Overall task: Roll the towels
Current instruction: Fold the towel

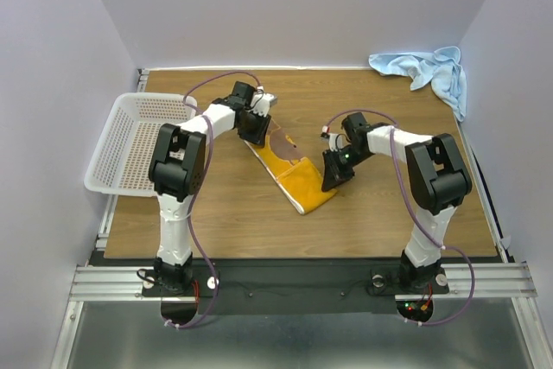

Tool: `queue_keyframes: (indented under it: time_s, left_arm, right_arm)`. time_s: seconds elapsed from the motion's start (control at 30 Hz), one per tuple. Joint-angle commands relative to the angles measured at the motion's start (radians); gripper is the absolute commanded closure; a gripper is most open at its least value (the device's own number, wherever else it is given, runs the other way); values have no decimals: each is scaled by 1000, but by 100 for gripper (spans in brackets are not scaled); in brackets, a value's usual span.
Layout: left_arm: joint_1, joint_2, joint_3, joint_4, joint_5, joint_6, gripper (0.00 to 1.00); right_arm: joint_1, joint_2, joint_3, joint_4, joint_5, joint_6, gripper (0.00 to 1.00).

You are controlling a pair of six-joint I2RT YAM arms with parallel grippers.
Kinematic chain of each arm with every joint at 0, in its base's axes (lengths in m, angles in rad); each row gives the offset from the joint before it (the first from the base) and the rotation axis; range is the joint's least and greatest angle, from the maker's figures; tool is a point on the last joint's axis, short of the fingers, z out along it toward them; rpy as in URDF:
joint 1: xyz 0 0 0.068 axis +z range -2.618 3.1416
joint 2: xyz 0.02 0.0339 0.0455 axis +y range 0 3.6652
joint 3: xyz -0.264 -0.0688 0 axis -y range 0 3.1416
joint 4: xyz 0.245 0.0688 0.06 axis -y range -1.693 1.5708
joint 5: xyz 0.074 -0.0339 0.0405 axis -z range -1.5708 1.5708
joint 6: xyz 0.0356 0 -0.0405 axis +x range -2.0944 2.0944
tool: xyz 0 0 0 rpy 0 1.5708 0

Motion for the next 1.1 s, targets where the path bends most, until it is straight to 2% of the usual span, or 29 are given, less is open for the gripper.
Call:
queue_keyframes:
  time_s: [0.0, 0.1, 0.23, 0.33, 0.37, 0.4, 0.5, 0.57, 0.6, 0.77, 0.9, 1.0, 1.03, 1.07]
  left_arm:
    - [-6, 72, 145, -9, 28, 30, 62]
    - [-16, 149, 246, -21, 35, 47, 64]
    - [-32, 247, 412, -46, 77, 57, 64]
    - [-31, 258, 478, -41, 94, 57, 55]
    - [-29, 247, 483, -30, 99, 61, 47]
    - [-28, 230, 481, -30, 104, 64, 43]
    - [-13, 88, 417, 49, 134, 52, 29]
    - [0, 16, 368, 105, 140, 22, 17]
    - [15, -26, 336, 175, 151, 5, 3]
    - [60, -303, 41, 413, 186, -73, 1]
    - [83, -460, -100, 468, 199, -58, 1]
    - [95, -581, -200, 438, 264, 20, 1]
    - [95, -645, -227, 423, 292, 121, 1]
    - [90, -676, -290, 407, 327, 161, 1]
  right_arm:
    - [14, -8, -75, 30, -117, 33, 84]
    - [32, -36, -127, 62, -186, 41, 83]
    - [61, -79, -185, 132, -279, 112, 75]
    - [60, -140, -161, 133, -295, 112, 74]
    - [58, -166, -146, 135, -296, 112, 74]
    - [55, -190, -135, 136, -304, 112, 74]
    - [48, -325, -110, 197, -312, 156, 73]
    - [49, -347, -112, 251, -306, 191, 69]
    - [48, -346, -112, 303, -292, 223, 68]
    - [63, -208, -41, 348, -307, 260, 68]
    - [92, -75, 2, 383, -315, 279, 68]
    - [92, -8, 6, 414, -278, 285, 71]
    - [92, 30, 5, 422, -264, 279, 71]
    - [91, 47, 2, 434, -255, 280, 71]
